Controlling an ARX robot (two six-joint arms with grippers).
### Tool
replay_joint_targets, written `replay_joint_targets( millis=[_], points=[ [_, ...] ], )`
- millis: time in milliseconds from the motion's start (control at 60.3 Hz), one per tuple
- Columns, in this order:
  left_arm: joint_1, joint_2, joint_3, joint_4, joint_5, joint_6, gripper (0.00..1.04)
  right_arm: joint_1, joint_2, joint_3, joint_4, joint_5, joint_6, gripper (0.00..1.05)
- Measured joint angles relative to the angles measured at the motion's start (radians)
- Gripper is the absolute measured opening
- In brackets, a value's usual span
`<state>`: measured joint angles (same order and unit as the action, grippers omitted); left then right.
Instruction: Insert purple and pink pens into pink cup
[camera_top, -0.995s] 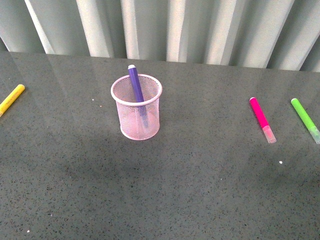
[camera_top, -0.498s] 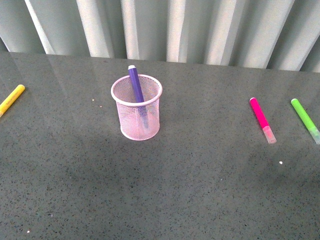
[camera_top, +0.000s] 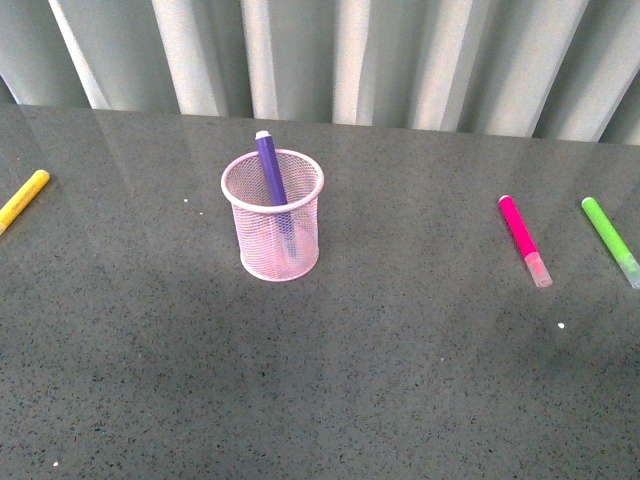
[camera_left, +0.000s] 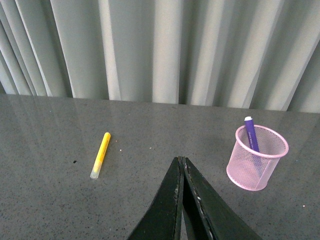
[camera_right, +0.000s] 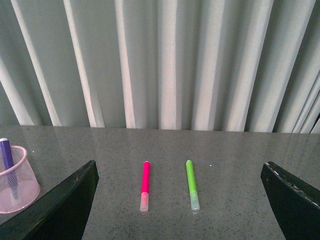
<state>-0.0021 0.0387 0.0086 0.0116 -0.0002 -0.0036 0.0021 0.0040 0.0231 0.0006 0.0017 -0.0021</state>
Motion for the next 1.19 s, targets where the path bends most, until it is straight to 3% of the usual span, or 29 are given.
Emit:
replay_joint_targets(
  millis=[332,564,630,664,846,962,1195],
  points=[
    [0.000,-0.035,0.000,-0.011,0.000,0.000,0.04,0.000,0.000,0.000,0.000,0.000,0.000,0.98],
    [0.000,-0.035,0.000,-0.011,0.000,0.000,0.45,0.000,0.001,0.000,-0.002,0.004,0.000,0.98],
    [0.000,-0.035,0.000,-0.011,0.000,0.000,0.57,0.013,0.089,0.045,-0.120,0.126,0.047,0.98],
    [0.000,-0.035,0.000,-0.011,-0.001,0.000,0.63,-0.001,0.162,0.061,-0.127,0.138,0.058,0.98],
    [0.000,-0.035,0.000,-0.011,0.000,0.000,0.98,-0.140,0.672,0.198,0.123,-0.001,0.031,0.98],
    [0.000,-0.035,0.000,-0.011,0.000,0.000,0.98,-0.146,0.992,0.349,0.142,-0.085,0.006,0.98],
    [0.000,-0.035,0.000,-0.011,0.000,0.000,0.98,-0.110,1.421,0.584,0.124,-0.126,0.013,0.98]
  ],
)
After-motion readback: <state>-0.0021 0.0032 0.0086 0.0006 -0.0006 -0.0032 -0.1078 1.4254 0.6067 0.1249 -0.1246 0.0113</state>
